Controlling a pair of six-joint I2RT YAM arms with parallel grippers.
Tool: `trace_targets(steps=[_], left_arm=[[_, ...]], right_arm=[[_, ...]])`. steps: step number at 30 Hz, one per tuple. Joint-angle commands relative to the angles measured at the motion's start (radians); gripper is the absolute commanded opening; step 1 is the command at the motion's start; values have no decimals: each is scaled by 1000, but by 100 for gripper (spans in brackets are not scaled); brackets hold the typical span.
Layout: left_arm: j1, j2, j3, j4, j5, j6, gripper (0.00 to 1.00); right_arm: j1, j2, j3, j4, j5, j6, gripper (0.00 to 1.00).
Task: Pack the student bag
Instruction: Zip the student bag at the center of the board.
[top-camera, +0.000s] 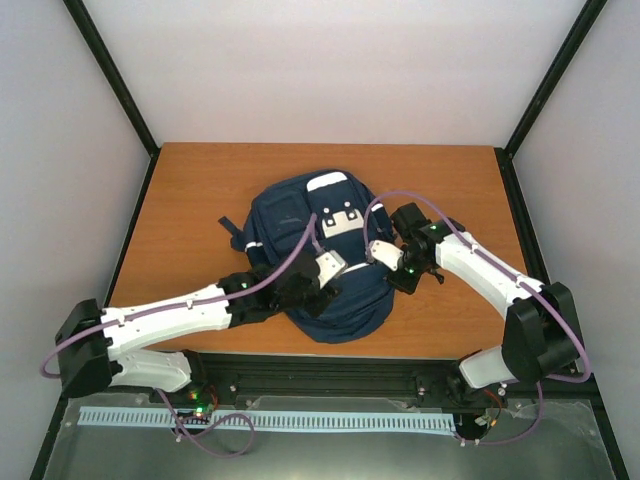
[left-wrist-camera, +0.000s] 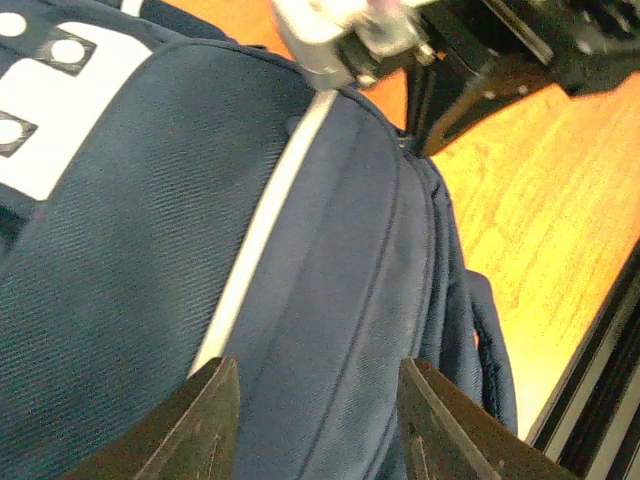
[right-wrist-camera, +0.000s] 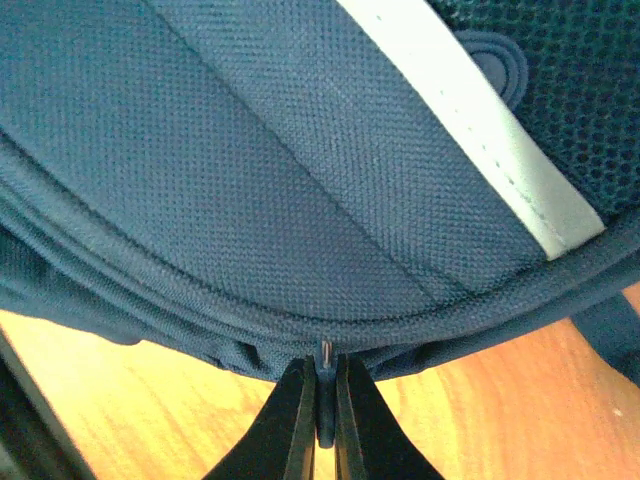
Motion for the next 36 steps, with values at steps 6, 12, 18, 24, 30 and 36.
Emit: trace_targets(steps=[6,12,18,24,30,36], left_arm=[[-77,62,-106,259,-52,165,46],[-97,168,-69,317,-84,239,46],[-100,244,-91,412,-209,281,46],[-101,282,-86,434,-306,311,23],[-102,220,-127,452,-298,297,1],[-102,174,-166,454,-248,266,1]], right_arm=[[18,-18,-11,-21,-149,14,3],[18,-16,-18,-20,-162,11,3],[16,-11,-20,-20,-174,15,3],[8,-5,-32,-5,-154,6,3],[-60,24,-12,-2,-108,-30,3],[-116,91,44,41,-39,-44,3]])
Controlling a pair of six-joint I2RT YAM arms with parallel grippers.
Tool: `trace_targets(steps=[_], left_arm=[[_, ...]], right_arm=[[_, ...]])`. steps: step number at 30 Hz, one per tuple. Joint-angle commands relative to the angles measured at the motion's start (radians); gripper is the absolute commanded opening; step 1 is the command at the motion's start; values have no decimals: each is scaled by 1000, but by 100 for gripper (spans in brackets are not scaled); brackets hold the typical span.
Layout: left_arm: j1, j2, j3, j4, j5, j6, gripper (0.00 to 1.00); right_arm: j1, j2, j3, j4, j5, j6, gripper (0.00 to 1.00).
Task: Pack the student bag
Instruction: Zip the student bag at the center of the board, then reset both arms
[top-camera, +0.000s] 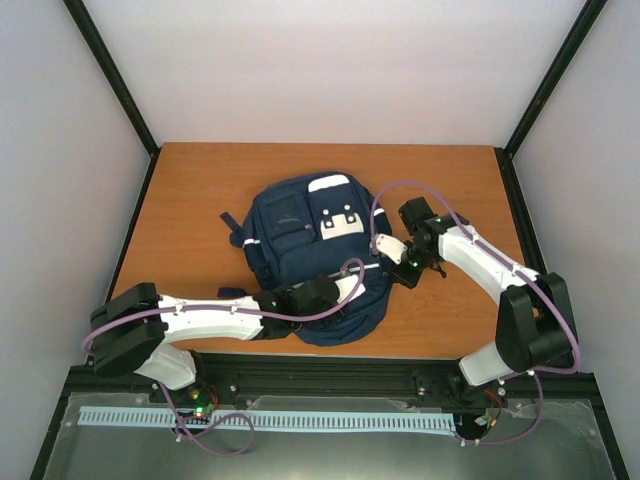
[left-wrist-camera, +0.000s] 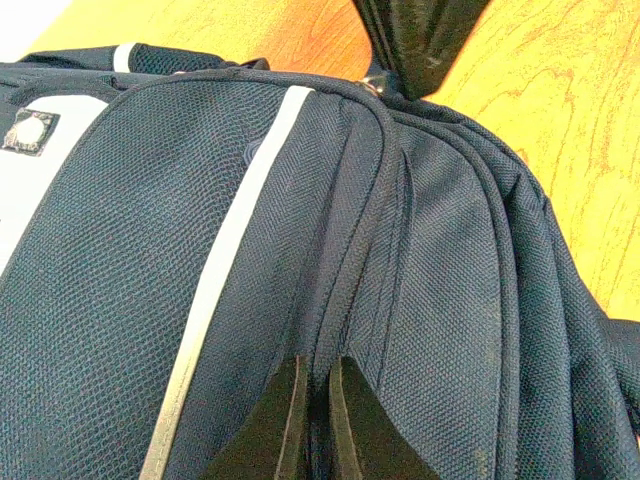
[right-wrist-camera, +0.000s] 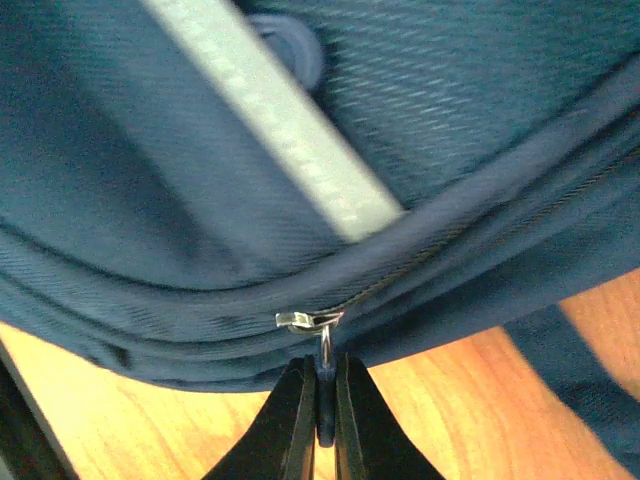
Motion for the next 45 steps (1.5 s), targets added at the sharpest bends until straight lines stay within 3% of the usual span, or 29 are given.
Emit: trace_targets(steps=[1,7,13,14,17,20,26,28,30,33,37,39,42,45], left_arm=[[6,-66,-22,41,-25,-40,1],[6,-64,-22,31,-6,-50,1],[6,-84,28,-54,-18,-111,4],[7,-86,59,-104,-18,-136,12],[7,-87,191,-282,-40,-204,49],[14,-133,282,-397,-116,-270,77],[197,-245,377,-568,-111,-339,99],[257,-260,422,-620,-113,-345,100],[322,-249,506,-731,-123,-361,100],[427,-208,658,-886,-157,-404,100],[524,-226,656,-918,-248,-524,100],[555,-209,616,-943,-322,-610,100],[569,-201,542,-935,-340,-647,100],[575,-262,398,-824,-360,-658,100]], right_arm=[[-42,65,67,33,83,-14,3],[-43,160,166,63,37,29,3],[-48,147,176,93,26,57,4],[-52,134,175,94,29,63,11],[-89,68,170,120,42,82,34],[-154,-6,180,143,38,101,51],[-304,-147,232,227,-2,215,70],[-339,-182,256,255,-30,253,80],[-354,-207,286,274,-17,287,99],[-361,-220,356,257,-3,334,100],[-363,-229,465,223,-8,443,100],[-362,-277,402,310,7,540,100],[-361,-394,151,547,105,719,100],[-361,-449,15,620,107,720,100]])
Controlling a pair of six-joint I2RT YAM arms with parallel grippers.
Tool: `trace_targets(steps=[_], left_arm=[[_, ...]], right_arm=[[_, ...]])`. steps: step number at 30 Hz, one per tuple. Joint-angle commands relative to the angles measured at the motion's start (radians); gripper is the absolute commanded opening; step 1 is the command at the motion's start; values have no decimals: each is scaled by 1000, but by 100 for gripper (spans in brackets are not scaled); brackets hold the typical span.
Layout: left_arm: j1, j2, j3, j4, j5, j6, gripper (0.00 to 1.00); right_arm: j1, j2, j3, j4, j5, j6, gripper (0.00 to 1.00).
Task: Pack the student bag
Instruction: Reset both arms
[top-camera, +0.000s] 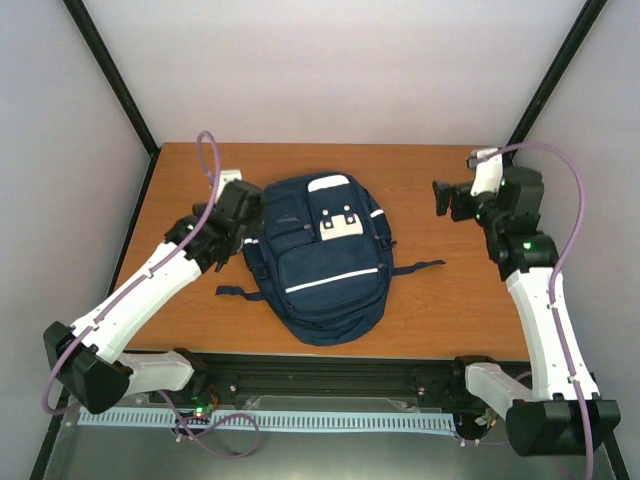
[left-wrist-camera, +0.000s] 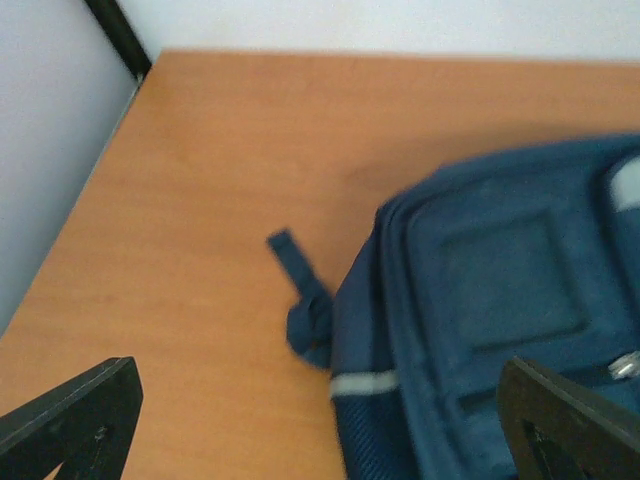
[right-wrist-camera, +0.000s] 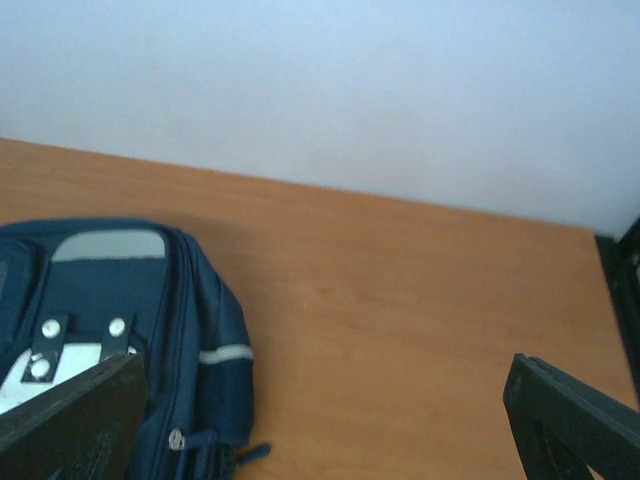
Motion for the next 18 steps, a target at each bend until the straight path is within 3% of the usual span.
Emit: trace_targets(steps=[1,4,10,14,18], left_arm=[[13,-71,-178,84,-62,-68,100],[13,-133,-282,182,-87,-17,100],[15,-137,-256,184,-135,-14,100],[15,-133,-248,183,-118,-16,100],[15,-131,-249,186,-105,-10,100]], right_arm=[[-5,-53,-172,170,45,126,100],[-5,-92,-260,239,42,113,100],[-6,-158,-412,361,12,99,100],[-6,-142,-419,349,33,88,100],[-9,-159,-413,329,-39,69,100]])
